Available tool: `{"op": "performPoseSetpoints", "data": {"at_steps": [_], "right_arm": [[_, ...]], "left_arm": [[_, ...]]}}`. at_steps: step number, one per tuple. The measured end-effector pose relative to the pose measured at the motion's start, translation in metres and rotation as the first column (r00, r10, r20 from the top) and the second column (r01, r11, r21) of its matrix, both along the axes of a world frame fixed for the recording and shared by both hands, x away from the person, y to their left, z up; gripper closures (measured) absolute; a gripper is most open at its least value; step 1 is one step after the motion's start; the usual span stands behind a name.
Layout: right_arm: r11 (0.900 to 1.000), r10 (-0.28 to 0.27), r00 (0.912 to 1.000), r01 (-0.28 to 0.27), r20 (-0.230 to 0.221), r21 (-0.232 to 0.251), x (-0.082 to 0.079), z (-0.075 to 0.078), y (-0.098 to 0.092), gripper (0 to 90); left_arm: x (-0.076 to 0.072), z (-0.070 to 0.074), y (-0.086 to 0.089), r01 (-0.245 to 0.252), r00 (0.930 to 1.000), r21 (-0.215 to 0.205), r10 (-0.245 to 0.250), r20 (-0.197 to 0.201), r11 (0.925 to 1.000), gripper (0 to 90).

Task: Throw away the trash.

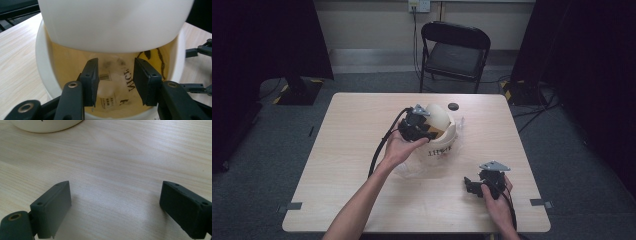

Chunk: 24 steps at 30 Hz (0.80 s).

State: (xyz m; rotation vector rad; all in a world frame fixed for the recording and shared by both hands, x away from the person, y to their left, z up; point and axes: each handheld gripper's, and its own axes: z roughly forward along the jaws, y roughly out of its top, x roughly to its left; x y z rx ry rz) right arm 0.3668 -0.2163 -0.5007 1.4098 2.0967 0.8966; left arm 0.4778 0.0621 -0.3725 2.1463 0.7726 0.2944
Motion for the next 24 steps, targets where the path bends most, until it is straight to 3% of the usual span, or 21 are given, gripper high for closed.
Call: {"op": "performPoseSetpoints", "data": {"at_steps": [11, 18, 24], "right_arm": [[1.0, 0.0, 1.0, 0.0, 0.0, 0.0, 0.0, 0.0, 0.0, 9.4], [1.0, 0.0, 1.0, 0.0, 0.0, 0.0, 0.0, 0.0, 0.0, 9.4], [1.0, 0.0, 1.0, 0.0, 0.0, 0.0, 0.0, 0.0, 0.0, 9.4]], "left_arm": [[-0.009, 0.01, 0.016, -0.001, 0.9994, -0.062, 0.003, 0.034, 0.9981, 52.8], [-0.019, 0.017, 0.037, -0.022, 0.9975, -0.115, 0.03, 0.064, 0.9931, 50.2], [-0.03, 0.016, 0.055, -0.034, 0.9958, -0.131, 0.045, 0.08, 0.9908, 46.9]]}}
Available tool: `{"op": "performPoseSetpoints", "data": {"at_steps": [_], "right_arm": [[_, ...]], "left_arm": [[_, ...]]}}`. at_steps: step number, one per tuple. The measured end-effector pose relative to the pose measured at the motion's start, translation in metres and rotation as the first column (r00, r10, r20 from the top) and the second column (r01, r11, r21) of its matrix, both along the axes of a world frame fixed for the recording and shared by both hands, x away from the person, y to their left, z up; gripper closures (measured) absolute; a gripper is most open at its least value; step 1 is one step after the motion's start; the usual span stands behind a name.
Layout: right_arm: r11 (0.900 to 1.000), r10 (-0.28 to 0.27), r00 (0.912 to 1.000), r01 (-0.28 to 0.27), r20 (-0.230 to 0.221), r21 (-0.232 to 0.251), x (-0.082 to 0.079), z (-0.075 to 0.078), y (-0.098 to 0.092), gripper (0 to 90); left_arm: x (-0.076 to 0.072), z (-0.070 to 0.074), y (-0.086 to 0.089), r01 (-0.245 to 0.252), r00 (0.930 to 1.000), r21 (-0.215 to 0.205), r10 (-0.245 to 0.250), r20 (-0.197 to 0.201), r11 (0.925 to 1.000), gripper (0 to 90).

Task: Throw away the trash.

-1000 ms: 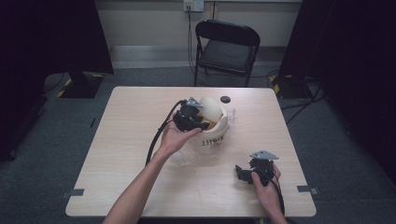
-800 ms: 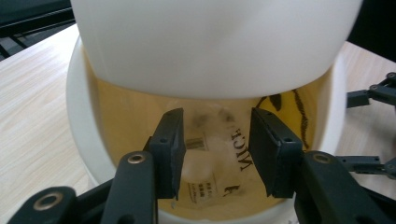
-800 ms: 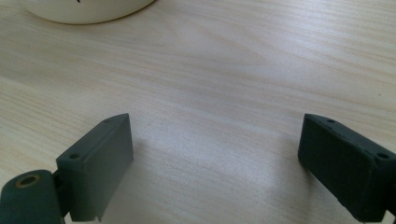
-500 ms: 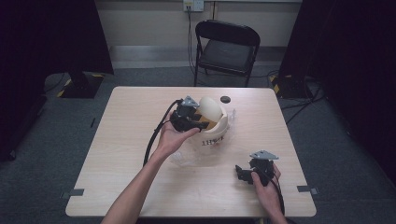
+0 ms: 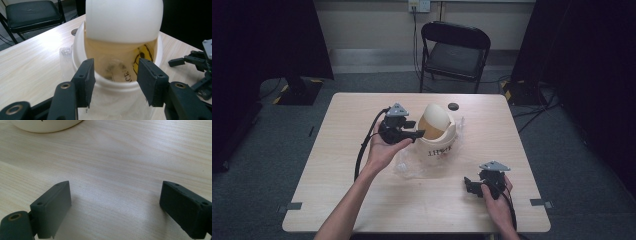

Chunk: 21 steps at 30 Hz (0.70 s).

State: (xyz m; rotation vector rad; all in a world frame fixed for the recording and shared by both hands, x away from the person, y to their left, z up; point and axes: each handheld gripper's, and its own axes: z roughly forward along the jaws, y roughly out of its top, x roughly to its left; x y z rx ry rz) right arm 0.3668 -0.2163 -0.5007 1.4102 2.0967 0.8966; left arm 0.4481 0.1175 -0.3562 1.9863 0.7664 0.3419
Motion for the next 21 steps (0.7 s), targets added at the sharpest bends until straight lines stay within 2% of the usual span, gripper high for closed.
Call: {"op": "performPoseSetpoints", "data": {"at_steps": [5, 11, 13, 15, 17, 19, 21], "right_arm": [[1.0, 0.0, 1.0, 0.0, 0.0, 0.0, 0.0, 0.0, 0.0, 9.4], [1.0, 0.0, 1.0, 0.0, 0.0, 0.0, 0.0, 0.0, 0.0, 9.4], [1.0, 0.0, 1.0, 0.0, 0.0, 0.0, 0.0, 0.0, 0.0, 9.4], [1.0, 0.0, 1.0, 0.0, 0.0, 0.0, 0.0, 0.0, 0.0, 9.4], [1.0, 0.0, 1.0, 0.0, 0.0, 0.0, 0.0, 0.0, 0.0, 9.4], [1.0, 0.0, 1.0, 0.0, 0.0, 0.0, 0.0, 0.0, 0.0, 9.4], [1.0, 0.0, 1.0, 0.0, 0.0, 0.0, 0.0, 0.0, 0.0, 9.4]], "left_arm": [[-0.007, -0.002, 0.016, -0.021, 0.9998, -0.023, 0.021, -0.002, 0.9995, 44.0], [-0.013, -0.006, 0.038, -0.08, 0.9967, -0.005, 0.08, -0.017, 0.9968, 38.0], [-0.015, -0.006, 0.046, -0.098, 0.9949, -0.022, 0.098, -0.024, 0.9949, 36.5], [-0.018, -0.005, 0.052, -0.125, 0.9919, -0.018, 0.125, -0.023, 0.992, 35.4], [-0.021, -0.003, 0.057, -0.137, 0.9904, -0.022, 0.136, -0.023, 0.9904, 33.9], [-0.024, -0.001, 0.061, -0.136, 0.9906, -0.001, 0.136, -0.012, 0.9907, 32.8], [-0.026, -0.002, 0.066, -0.144, 0.9896, -0.003, 0.143, -0.013, 0.9896, 31.7]]}}
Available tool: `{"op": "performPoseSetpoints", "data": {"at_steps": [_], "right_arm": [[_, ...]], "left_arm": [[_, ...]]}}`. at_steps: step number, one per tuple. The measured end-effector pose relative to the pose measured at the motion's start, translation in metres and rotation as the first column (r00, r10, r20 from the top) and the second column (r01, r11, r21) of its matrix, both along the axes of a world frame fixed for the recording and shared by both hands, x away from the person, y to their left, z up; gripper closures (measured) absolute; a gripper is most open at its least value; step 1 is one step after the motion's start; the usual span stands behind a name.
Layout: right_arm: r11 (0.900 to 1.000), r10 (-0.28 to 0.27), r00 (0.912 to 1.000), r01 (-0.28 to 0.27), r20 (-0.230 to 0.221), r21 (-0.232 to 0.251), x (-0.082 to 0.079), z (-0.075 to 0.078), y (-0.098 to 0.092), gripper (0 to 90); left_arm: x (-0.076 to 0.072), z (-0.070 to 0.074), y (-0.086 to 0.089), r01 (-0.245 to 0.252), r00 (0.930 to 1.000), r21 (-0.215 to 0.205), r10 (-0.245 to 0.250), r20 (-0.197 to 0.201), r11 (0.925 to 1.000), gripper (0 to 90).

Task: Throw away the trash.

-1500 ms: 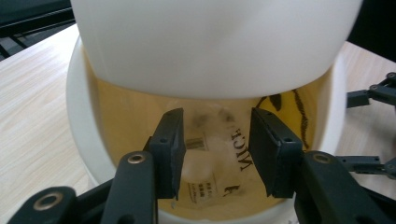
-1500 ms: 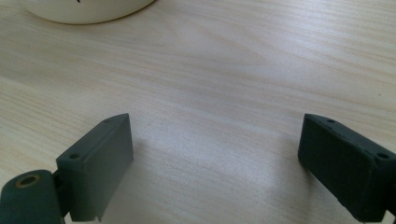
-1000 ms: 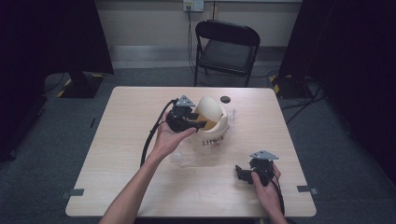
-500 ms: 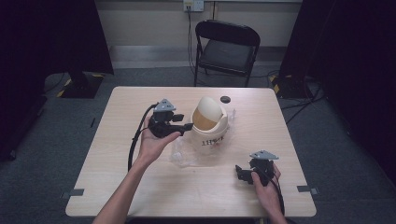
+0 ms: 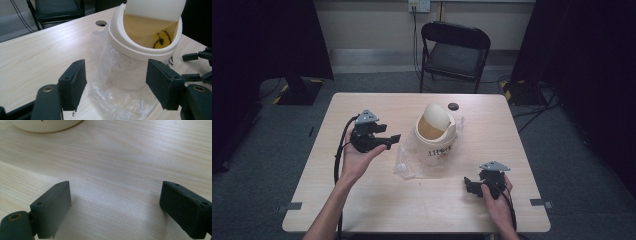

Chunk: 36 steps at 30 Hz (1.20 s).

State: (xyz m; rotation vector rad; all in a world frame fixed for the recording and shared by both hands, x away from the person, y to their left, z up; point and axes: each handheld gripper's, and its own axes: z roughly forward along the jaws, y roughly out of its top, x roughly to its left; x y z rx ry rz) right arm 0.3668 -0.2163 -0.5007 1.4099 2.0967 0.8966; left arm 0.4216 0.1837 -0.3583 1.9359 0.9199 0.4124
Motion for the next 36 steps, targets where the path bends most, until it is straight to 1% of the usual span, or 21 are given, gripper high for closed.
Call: {"op": "performPoseSetpoints", "data": {"at_steps": [1, 2, 3, 4, 5, 6, 7, 9, 12, 14, 16, 19, 22, 23, 24, 26, 27, 31, 34, 35, 36], "right_arm": [[1.0, 0.0, 1.0, 0.0, 0.0, 0.0, 0.0, 0.0, 0.0, 9.4], [1.0, 0.0, 1.0, 0.0, 0.0, 0.0, 0.0, 0.0, 0.0, 9.4], [1.0, 0.0, 1.0, 0.0, 0.0, 0.0, 0.0, 0.0, 0.0, 9.4], [1.0, 0.0, 1.0, 0.0, 0.0, 0.0, 0.0, 0.0, 0.0, 9.4], [1.0, 0.0, 1.0, 0.0, 0.0, 0.0, 0.0, 0.0, 0.0, 9.4], [1.0, 0.0, 1.0, 0.0, 0.0, 0.0, 0.0, 0.0, 0.0, 9.4], [1.0, 0.0, 1.0, 0.0, 0.0, 0.0, 0.0, 0.0, 0.0, 9.4], [1.0, 0.0, 1.0, 0.0, 0.0, 0.0, 0.0, 0.0, 0.0, 9.4], [1.0, 0.0, 1.0, 0.0, 0.0, 0.0, 0.0, 0.0, 0.0, 9.4], [1.0, 0.0, 1.0, 0.0, 0.0, 0.0, 0.0, 0.0, 0.0, 9.4], [1.0, 0.0, 1.0, 0.0, 0.0, 0.0, 0.0, 0.0, 0.0, 9.4], [1.0, 0.0, 1.0, 0.0, 0.0, 0.0, 0.0, 0.0, 0.0, 9.4], [1.0, 0.0, 1.0, 0.0, 0.0, 0.0, 0.0, 0.0, 0.0, 9.4], [1.0, 0.0, 1.0, 0.0, 0.0, 0.0, 0.0, 0.0, 0.0, 9.4], [1.0, 0.0, 1.0, 0.0, 0.0, 0.0, 0.0, 0.0, 0.0, 9.4], [1.0, 0.002, 1.0, -0.002, -0.001, 0.0, 0.0, 0.0, 0.0, 9.3], [1.0, 0.001, 1.0, -0.001, 0.0, 0.001, 0.001, 0.0, 0.0, 9.2], [1.0, 0.002, 1.0, -0.002, 0.0, 0.001, 0.001, 0.0, 0.0, 9.3], [1.0, 0.002, 1.0, -0.002, 0.0, 0.0, 0.001, 0.0, 0.0, 9.3], [1.0, 0.002, 1.0, -0.002, 0.0, 0.0, 0.001, 0.0, 0.0, 9.3], [1.0, 0.002, 1.0, -0.002, -0.001, 0.001, 0.001, 0.0, 0.0, 9.2]], "left_arm": [[-0.001, -0.001, 0.003, -0.007, 1.0, -0.002, 0.007, 0.002, 1.0, 31.0], [-0.003, -0.002, 0.006, -0.029, 0.9996, -0.007, 0.029, -0.004, 0.9996, 30.4], [-0.005, -0.004, 0.009, -0.063, 0.998, -0.012, 0.063, -0.011, 0.9979, 30.2], [-0.006, -0.007, 0.012, -0.079, 0.9967, -0.022, 0.079, -0.017, 0.9966, 30.1], [-0.008, -0.009, 0.016, -0.08, 0.9966, -0.029, 0.079, -0.021, 0.9964, 29.6], [-0.009, -0.011, 0.019, -0.078, 0.9967, -0.022, 0.078, -0.023, 0.9967, 29.1], [-0.011, -0.013, 0.022, -0.088, 0.9959, -0.013, 0.088, -0.024, 0.996, 28.4], [-0.015, -0.017, 0.03, -0.096, 0.9951, -0.02, 0.095, -0.026, 0.9952, 26.9], [-0.022, -0.023, 0.043, -0.124, 0.9919, -0.021, 0.123, -0.031, 0.9921, 23.7], [-0.026, -0.026, 0.05, -0.155, 0.9872, -0.01, 0.155, -0.039, 0.9878, 19.4], [-0.031, -0.029, 0.057, -0.179, 0.9832, -0.002, 0.179, -0.036, 0.9838, 18.4], [-0.038, -0.035, 0.065, -0.183, 0.9824, 0.006, 0.183, -0.038, 0.9831, 18.4], [-0.043, -0.043, 0.074, -0.197, 0.9795, -0.007, 0.196, -0.046, 0.9804, 18.1], [-0.044, -0.046, 0.077, -0.203, 0.9779, 0.003, 0.203, -0.05, 0.9791, 18.0], [-0.045, -0.05, 0.08, -0.209, 0.9762, 0.005, 0.209, -0.056, 0.9778, 18.0], [-0.047, -0.059, 0.086, -0.23, 0.9709, -0.012, 0.229, -0.072, 0.9731, 18.0], [-0.048, -0.064, 0.088, -0.238, 0.9684, -0.014, 0.236, -0.081, 0.9712, 18.0], [-0.053, -0.082, 0.095, -0.251, 0.963, 0.031, 0.253, -0.094, 0.9675, 18.1], [-0.058, -0.093, 0.102, -0.262, 0.9573, 0.033, 0.264, -0.119, 0.9646, 18.1], [-0.059, -0.096, 0.103, -0.261, 0.9562, 0.041, 0.264, -0.126, 0.9644, 18.2], [-0.06, -0.099, 0.105, -0.265, 0.9541, 0.056, 0.27, -0.13, 0.9627, 18.6]]}}
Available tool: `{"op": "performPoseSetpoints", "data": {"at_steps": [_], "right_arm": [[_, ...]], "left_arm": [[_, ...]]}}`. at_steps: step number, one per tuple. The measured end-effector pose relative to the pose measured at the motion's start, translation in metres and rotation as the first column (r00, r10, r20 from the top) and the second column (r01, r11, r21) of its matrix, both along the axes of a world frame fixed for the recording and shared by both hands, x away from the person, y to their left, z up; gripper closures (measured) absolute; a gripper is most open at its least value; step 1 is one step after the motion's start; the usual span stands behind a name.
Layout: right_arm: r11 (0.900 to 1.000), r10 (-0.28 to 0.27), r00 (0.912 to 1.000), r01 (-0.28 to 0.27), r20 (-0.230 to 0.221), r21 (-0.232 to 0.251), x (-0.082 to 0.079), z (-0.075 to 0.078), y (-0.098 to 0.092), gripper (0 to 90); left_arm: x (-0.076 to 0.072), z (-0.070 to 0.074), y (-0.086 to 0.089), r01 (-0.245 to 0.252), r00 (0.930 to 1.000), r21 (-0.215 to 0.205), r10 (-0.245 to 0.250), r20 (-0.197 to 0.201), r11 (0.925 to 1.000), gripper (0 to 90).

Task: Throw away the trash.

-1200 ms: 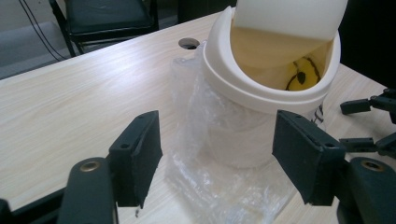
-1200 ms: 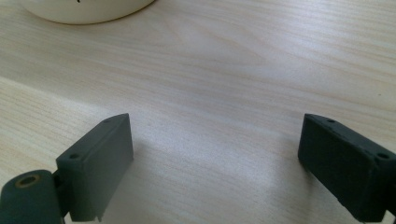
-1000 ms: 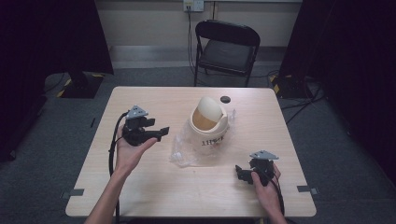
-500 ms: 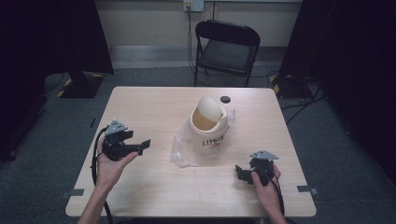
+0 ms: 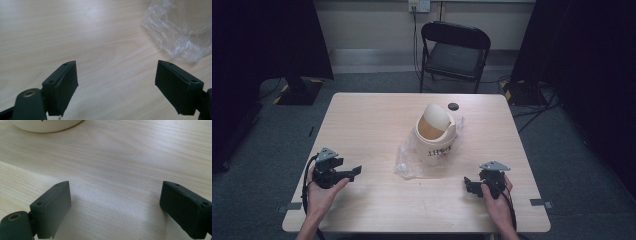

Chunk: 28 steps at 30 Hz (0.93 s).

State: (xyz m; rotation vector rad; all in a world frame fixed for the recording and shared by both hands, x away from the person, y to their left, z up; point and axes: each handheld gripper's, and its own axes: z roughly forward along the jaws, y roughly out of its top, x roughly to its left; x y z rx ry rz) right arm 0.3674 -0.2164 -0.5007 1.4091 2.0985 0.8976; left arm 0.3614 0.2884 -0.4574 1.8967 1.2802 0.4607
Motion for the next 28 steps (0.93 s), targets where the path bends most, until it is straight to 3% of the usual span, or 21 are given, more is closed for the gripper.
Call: {"op": "performPoseSetpoints", "data": {"at_steps": [3, 6, 13, 17, 18, 20, 28], "right_arm": [[1.0, 0.0, 1.0, 0.0, 0.0, 0.0, 0.0, 0.0, 0.0, 9.2], [1.0, 0.0, 1.0, 0.0, 0.0, 0.0, 0.0, 0.0, 0.0, 9.3], [1.0, 0.0, 1.0, 0.0, 0.0, 0.0, 0.0, 0.0, 0.0, 9.2], [1.0, 0.0, 1.0, 0.0, 0.0, 0.0, 0.0, 0.0, 0.0, 9.3], [1.0, 0.0, 1.0, 0.0, 0.0, 0.0, 0.0, 0.0, 0.0, 9.3], [1.0, 0.0, 1.0, 0.0, 0.0, 0.0, 0.0, 0.0, 0.0, 9.2], [1.0, 0.0, 1.0, 0.0, 0.0, 0.0, 0.0, 0.0, 0.0, 9.3]], "left_arm": [[-0.003, -0.007, 0.004, -0.007, 0.9998, 0.014, 0.008, -0.019, 0.9999, 19.0], [-0.004, -0.014, 0.007, -0.008, 0.9993, 0.062, 0.01, -0.036, 0.998, 20.1], [-0.007, -0.037, 0.011, -0.034, 0.9968, 0.092, 0.04, -0.069, 0.9952, 20.1], [-0.006, -0.04, 0.011, -0.048, 0.998, 0.112, 0.053, -0.035, 0.9925, 19.3], [-0.006, -0.042, 0.011, -0.052, 0.9982, 0.135, 0.056, -0.021, 0.9895, 19.2], [-0.005, -0.045, 0.011, -0.076, 0.9971, 0.124, 0.076, 0.002, 0.9894, 15.5], [-0.005, -0.045, 0.01, -0.08, 0.9967, 0.126, 0.081, -0.001, 0.9888, 14.4]]}}
